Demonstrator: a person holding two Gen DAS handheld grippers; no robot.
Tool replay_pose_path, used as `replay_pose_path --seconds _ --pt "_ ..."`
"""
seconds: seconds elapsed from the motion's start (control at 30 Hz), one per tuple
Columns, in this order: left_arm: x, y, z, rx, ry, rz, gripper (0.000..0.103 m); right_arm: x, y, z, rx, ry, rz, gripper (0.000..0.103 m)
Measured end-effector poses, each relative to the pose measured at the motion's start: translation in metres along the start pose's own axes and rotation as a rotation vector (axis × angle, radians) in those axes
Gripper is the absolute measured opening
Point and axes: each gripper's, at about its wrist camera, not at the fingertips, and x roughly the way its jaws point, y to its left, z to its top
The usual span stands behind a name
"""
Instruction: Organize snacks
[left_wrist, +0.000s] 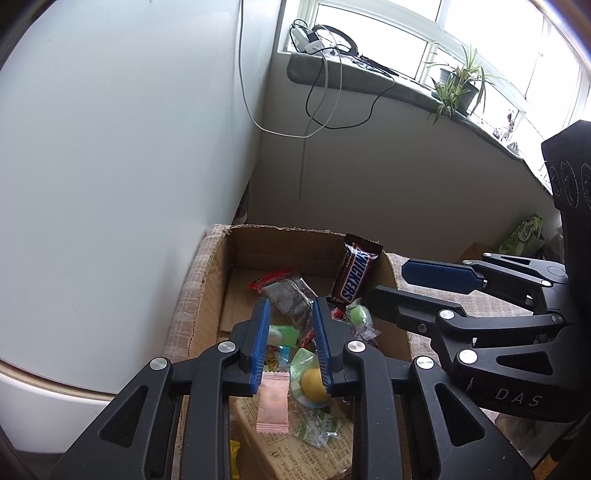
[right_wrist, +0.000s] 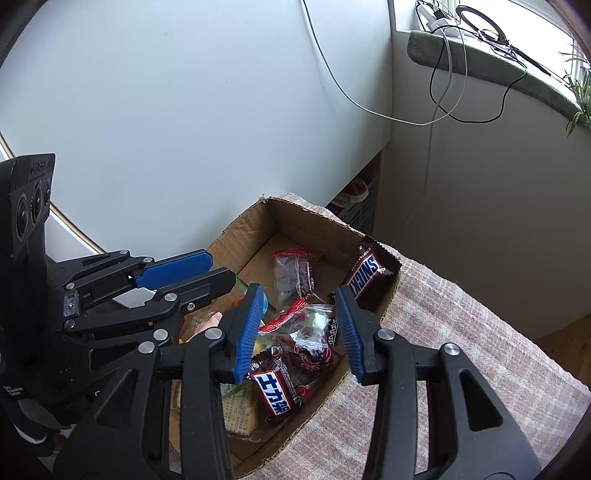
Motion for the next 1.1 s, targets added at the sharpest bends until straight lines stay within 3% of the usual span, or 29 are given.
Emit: replay_pose_path --seconds 0.13,0.27,0.47,0.53,0.63,0.77,0.9,1.1 --pt "-0.003 0.001 0.0 -0.01 0.001 0.008 0.036 -0.005 -0.003 0.0 0.003 -0.001 -0.006 0.053" --pt "-0.008 0.001 -0.001 -0.011 -0.003 0.019 0.036 -0.014 -0.006 -0.002 0.003 -0.015 -0.009 0.063" --pt "-0.021 -0.002 -0.005 -0.01 -0.011 0.035 0.043 -0.034 -0.008 -0.006 0.005 -0.036 -0.005 0.065" --pt "-0.028 -0.004 -0.007 -0.013 -0.019 0.035 0.044 -0.042 -0.008 -0.008 0.005 -0.047 -0.005 0.068" --pt "-0.039 -0.007 -0.011 -0.015 -0.027 0.046 0.054 -0.054 -0.006 -0.011 0.002 -0.065 -0.007 0.074" --pt "-0.054 -0.012 -0.015 -0.015 -0.041 0.053 0.056 -0.072 -0.005 -0.016 0.007 -0.095 -0.007 0.084" --pt "-0.074 -0.018 -0.02 -0.033 -0.065 0.072 0.067 -0.088 -0.004 -0.024 0.017 -0.107 -0.01 0.085" --pt "-0.1 -0.028 -0.031 -0.051 -0.082 0.109 0.072 -0.115 0.003 -0.038 0.002 -0.126 -0.023 0.085"
